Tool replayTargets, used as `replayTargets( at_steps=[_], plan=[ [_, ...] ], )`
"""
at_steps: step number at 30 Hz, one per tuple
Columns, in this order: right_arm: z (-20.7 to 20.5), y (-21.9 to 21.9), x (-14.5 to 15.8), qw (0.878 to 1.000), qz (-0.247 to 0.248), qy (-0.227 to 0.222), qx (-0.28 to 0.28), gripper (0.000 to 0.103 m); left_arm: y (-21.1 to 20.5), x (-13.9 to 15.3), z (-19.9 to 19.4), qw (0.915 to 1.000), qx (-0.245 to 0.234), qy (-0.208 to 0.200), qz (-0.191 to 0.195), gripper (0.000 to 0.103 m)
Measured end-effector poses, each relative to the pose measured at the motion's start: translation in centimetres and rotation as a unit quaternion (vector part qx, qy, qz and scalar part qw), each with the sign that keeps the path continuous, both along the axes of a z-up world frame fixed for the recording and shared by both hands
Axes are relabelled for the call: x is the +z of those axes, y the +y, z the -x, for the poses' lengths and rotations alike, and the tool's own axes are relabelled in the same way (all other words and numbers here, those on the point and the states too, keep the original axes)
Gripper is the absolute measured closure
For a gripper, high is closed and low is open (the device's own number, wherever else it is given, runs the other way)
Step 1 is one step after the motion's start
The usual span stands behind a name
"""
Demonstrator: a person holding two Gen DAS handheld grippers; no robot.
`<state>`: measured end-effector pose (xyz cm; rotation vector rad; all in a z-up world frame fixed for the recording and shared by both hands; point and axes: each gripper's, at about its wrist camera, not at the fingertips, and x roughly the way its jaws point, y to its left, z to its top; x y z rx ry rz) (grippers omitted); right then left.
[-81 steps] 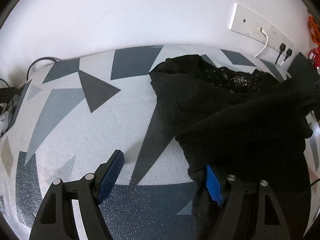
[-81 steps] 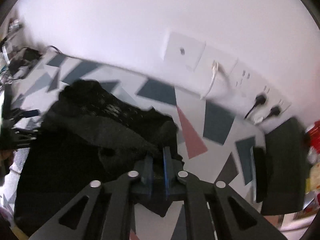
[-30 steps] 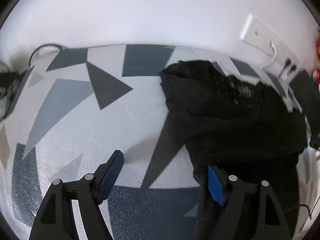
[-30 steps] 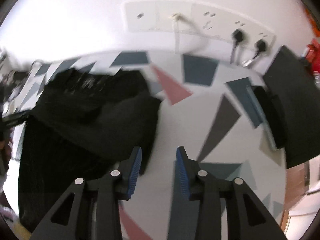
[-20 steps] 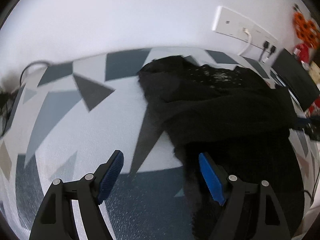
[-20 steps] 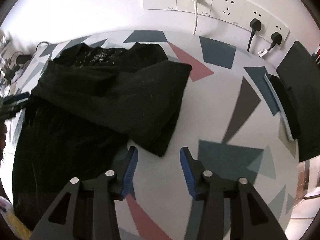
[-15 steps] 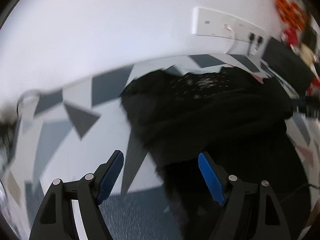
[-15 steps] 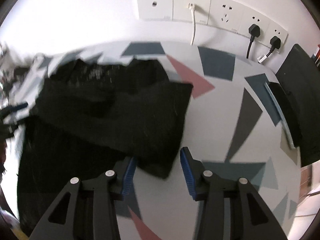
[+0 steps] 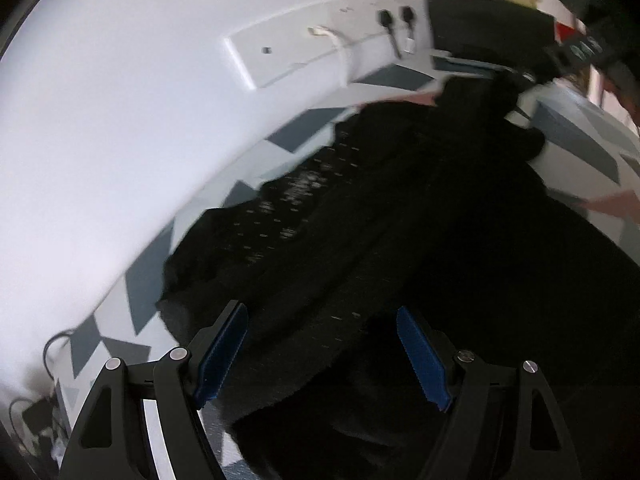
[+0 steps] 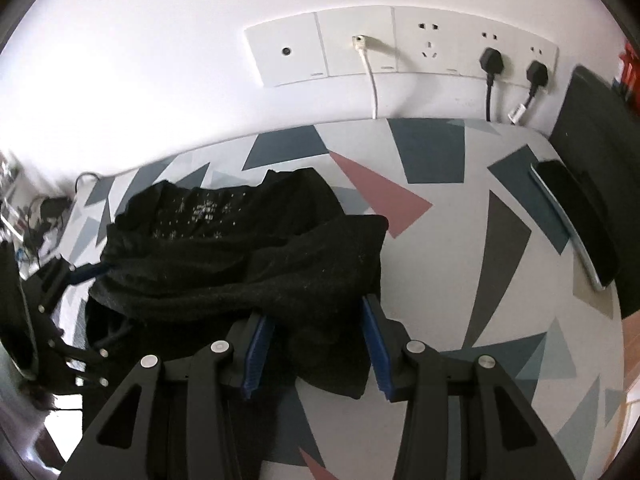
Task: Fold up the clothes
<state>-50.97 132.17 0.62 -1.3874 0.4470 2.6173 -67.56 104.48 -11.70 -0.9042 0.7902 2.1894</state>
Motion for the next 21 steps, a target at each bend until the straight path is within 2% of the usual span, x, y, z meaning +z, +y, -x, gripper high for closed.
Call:
replayTargets(
  at_steps=[2, 4, 6, 12, 17, 18, 19, 20, 21],
  plan=[
    [-0.2, 0.0, 0.0, 1.0, -0.005, -0.003, 0.004, 0.056, -1.4, 1.0, 1.3, 0.9983, 0.037, -0.016, -0.041, 0.027],
    [-0.5, -0.2, -0.3, 1.0, -0.014, -0.01, 0.009, 0.056, -2.8, 1.9, 2.7, 0.9943, 0.085, -0.015, -0.062, 0.029],
    [-0.7, -0.2, -0.6, 1.0, -0.02, -0.018, 0.011, 0.056, -3.7, 2.1, 3.7, 0.9917, 0.115, -0.005, -0.058, 0.029],
    [-0.5, -0.2, -1.5, 1.0, -0.014, -0.025, 0.004, 0.056, -4.9, 1.7, 4.8, 0.9877, 0.143, -0.015, -0.061, 0.035],
    [0.9, -1.2, -1.8, 0.999, -0.035, -0.03, 0.018, 0.058, -5.4, 1.6, 4.6, 0.9852, 0.156, -0.026, -0.066, 0.063],
    [1.2, -1.3, -1.7, 0.998, -0.048, -0.032, 0.02, 0.06, -5.7, 1.8, 4.6, 0.9847, 0.16, -0.024, -0.064, 0.065],
    [1.7, -1.5, -1.5, 0.996, -0.072, -0.037, 0.024, 0.081, -5.9, 1.9, 4.7, 0.9838, 0.166, -0.021, -0.064, 0.068],
    [2.0, -1.5, -1.1, 0.994, -0.094, -0.039, 0.025, 0.095, -6.3, 2.2, 4.9, 0.9826, 0.172, -0.019, -0.068, 0.068],
    [2.2, -1.4, -0.3, 0.993, -0.109, -0.031, 0.022, 0.095, -6.6, 2.5, 5.1, 0.9813, 0.178, -0.016, -0.072, 0.068]
  ],
)
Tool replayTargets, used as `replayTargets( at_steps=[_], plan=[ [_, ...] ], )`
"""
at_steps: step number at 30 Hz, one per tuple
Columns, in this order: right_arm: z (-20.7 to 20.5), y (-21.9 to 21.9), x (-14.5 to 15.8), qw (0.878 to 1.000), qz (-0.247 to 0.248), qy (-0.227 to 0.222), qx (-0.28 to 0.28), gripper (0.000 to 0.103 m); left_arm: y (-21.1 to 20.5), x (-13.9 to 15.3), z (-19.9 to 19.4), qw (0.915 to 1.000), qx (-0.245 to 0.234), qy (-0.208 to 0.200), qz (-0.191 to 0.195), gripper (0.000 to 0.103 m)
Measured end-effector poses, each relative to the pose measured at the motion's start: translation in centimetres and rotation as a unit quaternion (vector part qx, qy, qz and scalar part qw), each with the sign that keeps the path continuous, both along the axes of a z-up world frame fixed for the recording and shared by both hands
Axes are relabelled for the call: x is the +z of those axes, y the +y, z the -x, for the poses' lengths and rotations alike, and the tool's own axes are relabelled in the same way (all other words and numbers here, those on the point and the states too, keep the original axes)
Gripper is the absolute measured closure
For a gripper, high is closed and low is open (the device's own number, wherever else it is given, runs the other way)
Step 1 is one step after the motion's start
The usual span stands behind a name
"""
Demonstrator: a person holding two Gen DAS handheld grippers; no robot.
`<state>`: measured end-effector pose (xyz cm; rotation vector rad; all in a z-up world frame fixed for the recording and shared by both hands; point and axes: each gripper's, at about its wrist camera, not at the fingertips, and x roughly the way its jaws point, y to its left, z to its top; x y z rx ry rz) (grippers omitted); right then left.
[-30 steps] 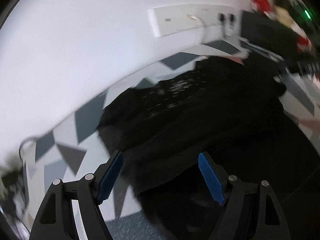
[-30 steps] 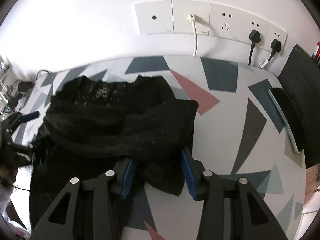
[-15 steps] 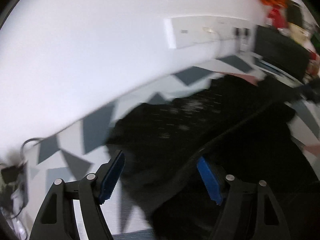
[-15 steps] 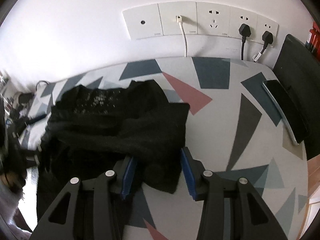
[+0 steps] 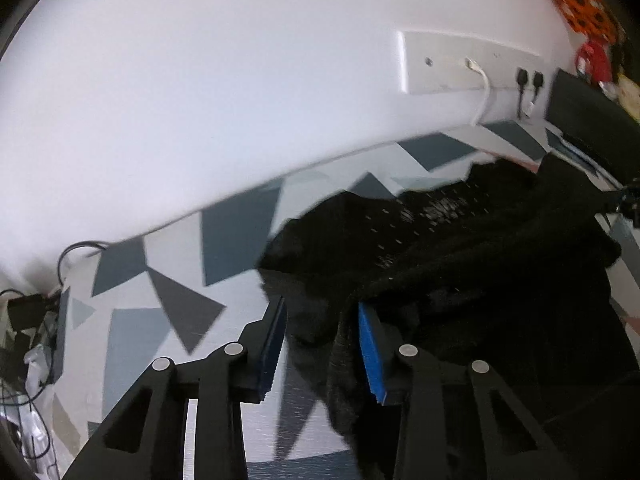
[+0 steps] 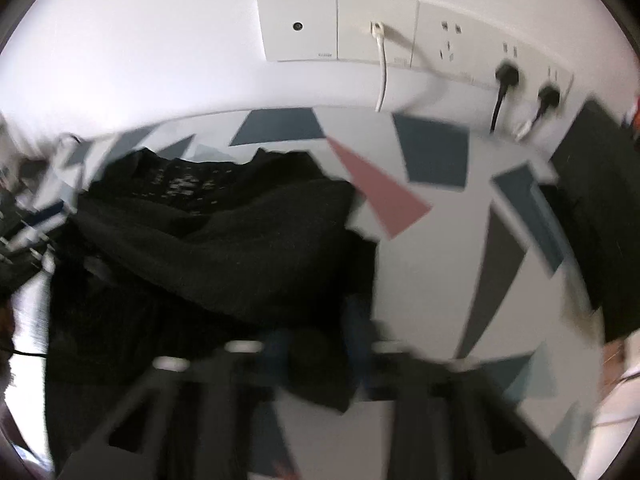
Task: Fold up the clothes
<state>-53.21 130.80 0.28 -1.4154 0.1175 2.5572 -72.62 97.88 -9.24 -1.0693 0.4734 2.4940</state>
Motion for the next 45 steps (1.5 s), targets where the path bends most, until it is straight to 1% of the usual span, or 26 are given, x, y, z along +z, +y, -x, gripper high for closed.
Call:
replayTargets(
  at_steps=[2, 5, 7, 8, 10, 12, 14, 15, 16, 17, 18, 21, 23, 25, 27, 29, 32, 33, 34, 35, 36, 37, 39, 41, 42, 45],
  plan=[
    [0.1, 0.2, 2.0, 0.999, -0.023, 0.031, 0.0, 0.095, -0.6, 0.8, 0.1, 0.9999, 0.008, 0.006, -0.008, 0.068],
    [0.0, -0.8, 4.4, 0.996, -0.074, 0.053, 0.025, 0.095, -0.6, 1.3, -0.5, 0.9999, 0.004, 0.016, -0.004, 0.068],
    [-0.4, -1.6, 3.9, 0.993, -0.102, 0.034, 0.047, 0.095, -0.3, 0.7, -1.0, 1.0, -0.008, 0.003, 0.004, 0.068],
    [-0.6, -1.7, 3.0, 0.993, -0.103, 0.017, 0.056, 0.095, -0.1, 0.1, -1.2, 0.9998, -0.017, -0.011, 0.008, 0.068],
    [-1.1, -1.4, 0.3, 0.994, -0.076, -0.042, 0.066, 0.094, 0.1, -1.6, -1.5, 0.9976, -0.037, -0.058, 0.013, 0.068],
    [-1.7, -1.1, -2.0, 0.992, -0.049, -0.091, 0.073, 0.094, -0.3, -2.5, -1.6, 0.9937, -0.045, -0.102, -0.006, 0.067],
    [-3.0, -1.1, -2.7, 0.991, -0.041, -0.103, 0.079, 0.087, -1.1, -2.7, -1.6, 0.9888, -0.047, -0.137, -0.035, 0.054],
    [-3.6, -1.0, -2.8, 0.991, -0.035, -0.104, 0.08, 0.085, -1.5, -2.8, -1.5, 0.9856, -0.047, -0.154, -0.05, 0.052],
    [-4.1, -0.7, -2.6, 0.991, -0.029, -0.102, 0.078, 0.077, -2.2, -2.7, -1.3, 0.9819, -0.044, -0.17, -0.071, 0.05],
    [-4.5, -0.2, -2.3, 0.992, -0.021, -0.1, 0.072, 0.067, -2.8, -2.5, -1.0, 0.978, -0.039, -0.184, -0.091, 0.05],
    [-4.9, 0.3, -2.0, 0.993, -0.013, -0.095, 0.065, 0.063, -3.6, -2.4, -0.7, 0.9747, -0.03, -0.193, -0.108, 0.05],
    [-5.9, 1.7, -0.5, 0.997, 0.013, -0.065, 0.042, 0.062, -6.4, -1.4, 0.2, 0.9627, 0.004, -0.207, -0.174, 0.049],
    [-6.2, 3.1, 0.7, 0.998, 0.049, -0.026, 0.017, 0.062, -7.4, -0.7, 1.0, 0.9571, 0.026, -0.202, -0.206, 0.046],
    [-5.2, 4.2, 1.7, 0.996, 0.085, 0.009, -0.008, 0.061, -7.6, -0.4, 2.3, 0.952, 0.052, -0.201, -0.225, 0.042],
    [-4.0, 5.4, 1.6, 0.989, 0.139, 0.04, -0.037, 0.06, -7.6, -0.3, 3.7, 0.9469, 0.075, -0.201, -0.24, 0.041],
    [-2.8, 6.1, 0.8, 0.983, 0.168, 0.055, -0.058, 0.06, -6.0, -1.2, 4.9, 0.9493, 0.083, -0.211, -0.218, 0.041],
    [-1.1, 5.9, -0.7, 0.979, 0.177, 0.055, -0.08, 0.06, -3.6, -2.5, 6.6, 0.9523, 0.092, -0.226, -0.183, 0.041],
    [-0.7, 5.6, -1.1, 0.979, 0.181, 0.052, -0.082, 0.06, -2.8, -2.8, 6.6, 0.9555, 0.085, -0.226, -0.17, 0.042],
    [-0.4, 5.2, -1.4, 0.979, 0.18, 0.047, -0.08, 0.06, -2.1, -2.9, 6.5, 0.96, 0.077, -0.219, -0.157, 0.049],
    [-0.2, 4.7, -1.8, 0.981, 0.175, 0.042, -0.073, 0.06, -1.8, -2.8, 6.5, 0.9653, 0.076, -0.205, -0.143, 0.069],
    [0.1, 4.0, -2.0, 0.984, 0.164, 0.036, -0.063, 0.06, -2.2, -2.6, 6.8, 0.9673, 0.089, -0.192, -0.14, 0.076],
    [0.2, 3.7, -2.2, 0.986, 0.156, 0.032, -0.056, 0.06, -2.7, -2.4, 7.0, 0.9689, 0.102, -0.179, -0.137, 0.079],
    [0.4, 3.3, -2.5, 0.988, 0.142, 0.027, -0.046, 0.06, -3.6, -2.1, 7.6, 0.9709, 0.13, -0.155, -0.128, 0.079],
    [0.1, 3.4, -2.6, 0.989, 0.136, 0.023, -0.046, 0.06, -5.0, -2.2, 8.9, 0.9692, 0.167, -0.143, -0.112, 0.079],
    [0.0, 3.6, -2.7, 0.989, 0.135, 0.023, -0.049, 0.06, -5.5, -2.4, 9.4, 0.9674, 0.175, -0.145, -0.111, 0.079],
    [-0.4, 4.3, -2.5, 0.988, 0.139, 0.028, -0.06, 0.06, -6.5, -1.7, 9.5, 0.9632, 0.173, -0.152, -0.139, 0.079]
  ],
)
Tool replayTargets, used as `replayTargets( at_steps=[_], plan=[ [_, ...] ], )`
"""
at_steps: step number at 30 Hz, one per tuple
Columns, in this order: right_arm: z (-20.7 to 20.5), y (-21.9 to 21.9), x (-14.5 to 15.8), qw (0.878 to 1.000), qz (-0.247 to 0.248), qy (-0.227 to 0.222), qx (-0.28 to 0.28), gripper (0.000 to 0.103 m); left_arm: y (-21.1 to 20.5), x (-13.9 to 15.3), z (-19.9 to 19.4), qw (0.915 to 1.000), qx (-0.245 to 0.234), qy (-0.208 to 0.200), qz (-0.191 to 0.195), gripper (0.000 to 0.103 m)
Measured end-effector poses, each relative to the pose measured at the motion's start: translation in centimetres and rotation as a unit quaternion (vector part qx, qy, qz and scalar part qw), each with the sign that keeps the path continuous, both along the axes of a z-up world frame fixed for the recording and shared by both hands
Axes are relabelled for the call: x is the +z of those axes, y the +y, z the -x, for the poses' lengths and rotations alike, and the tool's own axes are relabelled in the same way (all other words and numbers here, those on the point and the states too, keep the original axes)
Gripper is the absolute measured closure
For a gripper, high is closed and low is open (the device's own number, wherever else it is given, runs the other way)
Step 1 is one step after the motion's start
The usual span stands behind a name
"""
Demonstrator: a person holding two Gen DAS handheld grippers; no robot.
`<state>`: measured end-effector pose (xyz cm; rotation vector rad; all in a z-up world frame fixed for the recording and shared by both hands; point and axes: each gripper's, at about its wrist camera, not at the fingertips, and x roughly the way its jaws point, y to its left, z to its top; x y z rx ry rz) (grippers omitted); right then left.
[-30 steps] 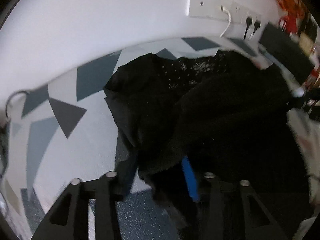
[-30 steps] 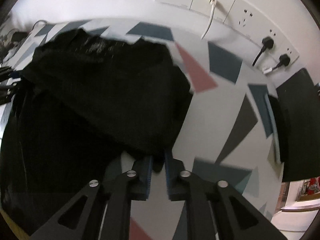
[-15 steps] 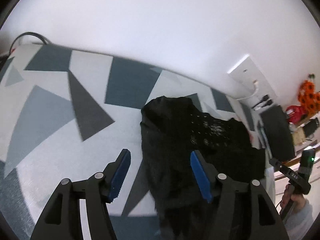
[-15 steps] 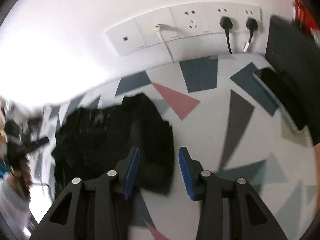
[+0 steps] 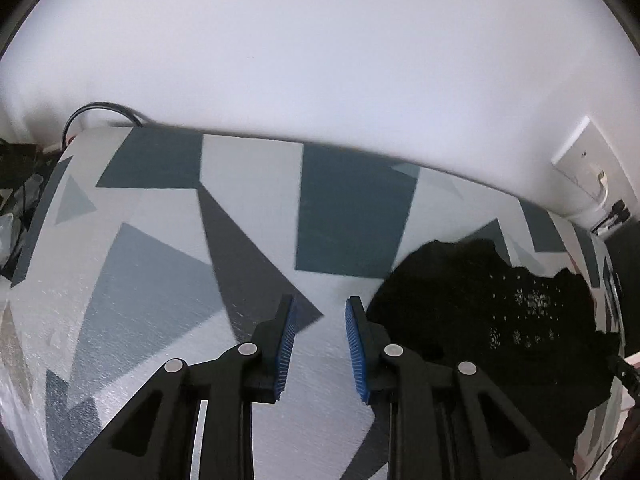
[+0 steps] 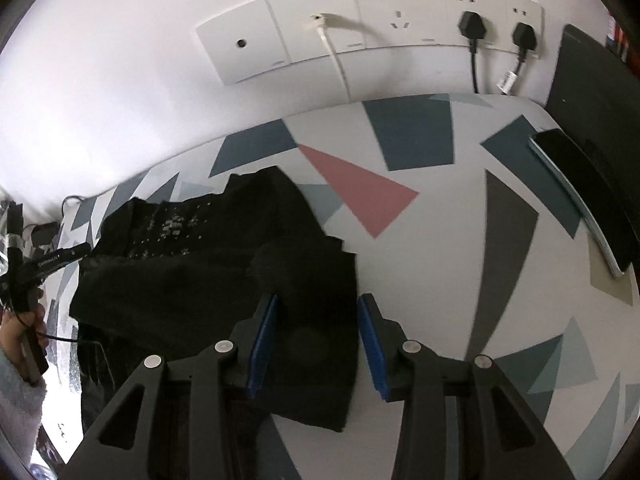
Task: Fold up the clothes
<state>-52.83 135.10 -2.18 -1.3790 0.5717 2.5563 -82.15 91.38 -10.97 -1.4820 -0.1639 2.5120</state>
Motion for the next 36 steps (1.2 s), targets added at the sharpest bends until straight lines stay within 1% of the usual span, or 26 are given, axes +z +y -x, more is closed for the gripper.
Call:
replayTargets(
  at_steps=[2, 4, 6, 7, 8, 10, 11, 14, 16, 17, 19, 21, 23, 28, 32, 35, 36],
  plan=[
    [-0.4, 0.3, 0.5, 1.0, -0.002, 0.007, -0.005, 0.06, -0.5, 0.7, -0.3, 0.9997, -0.004, 0.0, -0.025, 0.079],
    [-0.9, 0.8, 1.1, 1.0, -0.006, 0.015, -0.013, 0.06, 0.3, 1.9, -1.4, 0.9978, -0.03, 0.002, -0.059, 0.077],
    [-1.4, 1.2, 1.6, 0.999, -0.006, 0.024, -0.023, 0.06, 1.0, 2.9, -2.4, 0.9942, -0.057, 0.004, -0.091, 0.069],
    [-1.5, 1.4, 1.7, 0.999, -0.006, 0.026, -0.027, 0.06, 1.7, 2.9, -2.7, 0.9926, -0.073, 0.002, -0.097, 0.063],
    [-1.6, 1.5, 1.8, 0.999, -0.006, 0.027, -0.03, 0.06, 3.0, 2.8, -3.3, 0.9909, -0.093, -0.002, -0.097, 0.061],
    [-1.3, 1.1, 1.5, 1.0, -0.006, 0.022, -0.021, 0.06, 5.0, 1.8, -4.1, 0.9891, -0.119, -0.017, -0.085, 0.061],
    [-1.0, 0.8, 1.4, 1.0, -0.007, 0.02, -0.014, 0.06, 5.8, 0.9, -4.3, 0.9898, -0.123, -0.026, -0.067, 0.061],
    [-0.2, -1.2, 1.1, 0.999, -0.009, 0.019, 0.026, 0.06, 6.4, -1.5, -4.6, 0.9927, -0.106, -0.053, -0.023, 0.061],
    [0.2, -2.5, 0.9, 0.998, 0.006, 0.024, 0.057, 0.06, 6.5, -1.7, -5.0, 0.9933, -0.108, -0.041, -0.009, 0.061],
    [0.4, -3.1, 0.8, 0.997, 0.015, 0.027, 0.073, 0.06, 6.8, -1.7, -5.0, 0.993, -0.112, -0.04, 0.006, 0.061],
    [0.4, -3.6, 0.8, 0.996, 0.021, 0.031, 0.086, 0.06, 7.2, -1.8, -5.0, 0.9918, -0.118, -0.037, 0.032, 0.06],
    [0.3, -3.4, 0.8, 0.996, 0.021, 0.033, 0.08, 0.06, 7.4, -1.9, -4.8, 0.9921, -0.115, -0.038, 0.034, 0.059],
    [0.1, -2.7, 0.9, 0.997, 0.026, 0.038, 0.063, 0.06, 7.4, -2.0, -4.7, 0.9926, -0.111, -0.039, 0.031, 0.059],
    [-0.4, -0.1, 1.4, 0.997, 0.041, 0.062, 0.02, 0.06, 7.9, -2.1, -5.2, 0.9922, -0.114, -0.03, 0.041, 0.057],
    [0.7, 0.4, 0.9, 0.997, 0.042, 0.053, 0.029, 0.06, 8.0, -2.1, -5.3, 0.9924, -0.111, -0.032, 0.042, 0.056],
    [1.6, -1.0, 0.3, 0.996, 0.034, 0.044, 0.065, 0.06, 8.2, -2.2, -5.3, 0.9923, -0.11, -0.033, 0.045, 0.054],
    [2.0, -1.6, -0.1, 0.996, 0.025, 0.035, 0.077, 0.06, 8.3, -2.3, -5.2, 0.9924, -0.11, -0.034, 0.044, 0.054]
  ],
)
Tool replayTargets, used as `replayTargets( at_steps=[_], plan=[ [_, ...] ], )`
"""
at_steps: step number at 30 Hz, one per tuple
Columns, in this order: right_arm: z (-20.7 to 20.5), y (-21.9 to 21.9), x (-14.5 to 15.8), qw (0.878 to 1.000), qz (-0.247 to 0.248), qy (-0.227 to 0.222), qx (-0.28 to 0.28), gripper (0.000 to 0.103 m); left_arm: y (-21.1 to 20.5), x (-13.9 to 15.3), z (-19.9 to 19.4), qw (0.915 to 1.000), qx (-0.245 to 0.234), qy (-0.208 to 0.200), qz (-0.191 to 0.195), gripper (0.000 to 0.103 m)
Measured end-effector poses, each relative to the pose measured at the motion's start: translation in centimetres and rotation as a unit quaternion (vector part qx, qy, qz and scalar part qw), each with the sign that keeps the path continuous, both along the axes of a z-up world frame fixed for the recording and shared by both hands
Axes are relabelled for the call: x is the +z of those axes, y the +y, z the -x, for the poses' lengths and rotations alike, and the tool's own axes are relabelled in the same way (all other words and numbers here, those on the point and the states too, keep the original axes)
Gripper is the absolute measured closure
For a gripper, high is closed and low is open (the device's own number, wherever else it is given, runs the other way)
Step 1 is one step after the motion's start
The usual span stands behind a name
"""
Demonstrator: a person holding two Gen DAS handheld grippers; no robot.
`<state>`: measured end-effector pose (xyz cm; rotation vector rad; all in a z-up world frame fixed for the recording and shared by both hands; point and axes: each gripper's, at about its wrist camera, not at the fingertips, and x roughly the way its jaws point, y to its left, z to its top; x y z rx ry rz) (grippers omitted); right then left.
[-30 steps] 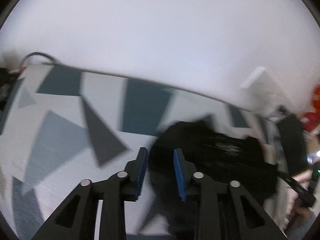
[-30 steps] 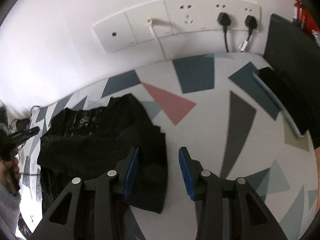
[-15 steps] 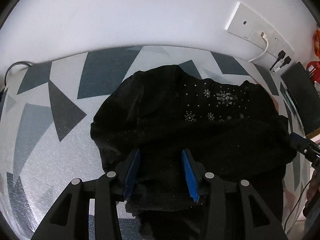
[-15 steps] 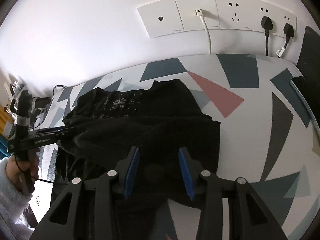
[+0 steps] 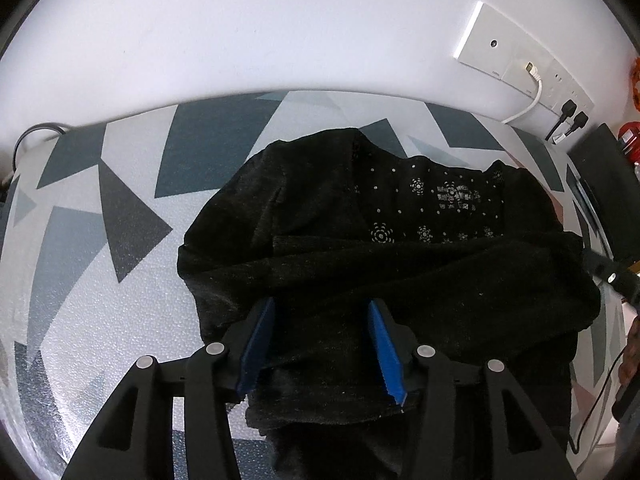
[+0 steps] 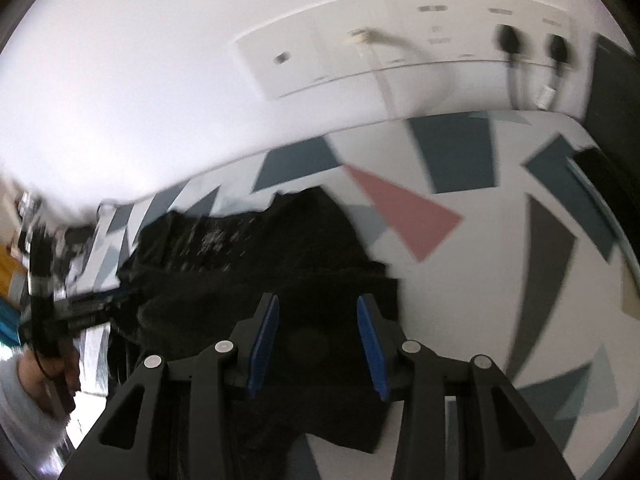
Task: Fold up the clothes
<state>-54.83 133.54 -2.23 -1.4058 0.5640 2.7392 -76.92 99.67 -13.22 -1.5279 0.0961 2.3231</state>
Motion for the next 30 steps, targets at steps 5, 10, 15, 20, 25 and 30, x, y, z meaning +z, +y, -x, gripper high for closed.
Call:
replayTargets(
  at_steps=[5, 10, 15, 20, 25, 30],
  plan=[
    [0.8, -1.3, -1.7, 0.999, -0.04, -0.027, 0.017, 0.063, -0.1, 0.0, -0.1, 1.0, 0.002, 0.0, -0.002, 0.053],
    [0.0, 0.1, -1.4, 0.999, -0.036, -0.021, -0.01, 0.095, -0.2, 0.0, -0.2, 1.0, 0.004, 0.0, -0.005, 0.053],
    [-2.2, 2.5, 0.5, 0.995, -0.046, 0.007, -0.087, 0.096, 0.0, -0.2, -0.1, 1.0, 0.006, 0.0, -0.004, 0.053],
    [-2.0, 4.0, -1.2, 0.994, -0.034, -0.038, -0.092, 0.076, 0.2, -0.2, -0.2, 1.0, 0.001, 0.001, -0.003, 0.047],
    [-3.6, 4.2, -0.1, 0.992, -0.023, -0.024, -0.12, 0.043, -1.3, 0.7, 0.0, 0.9991, 0.012, -0.024, -0.031, 0.046],
    [-5.4, 3.3, 1.3, 0.993, -0.02, -0.014, -0.116, 0.043, -4.6, 3.1, -2.3, 0.9967, 0.027, -0.017, -0.075, 0.046]
  ],
)
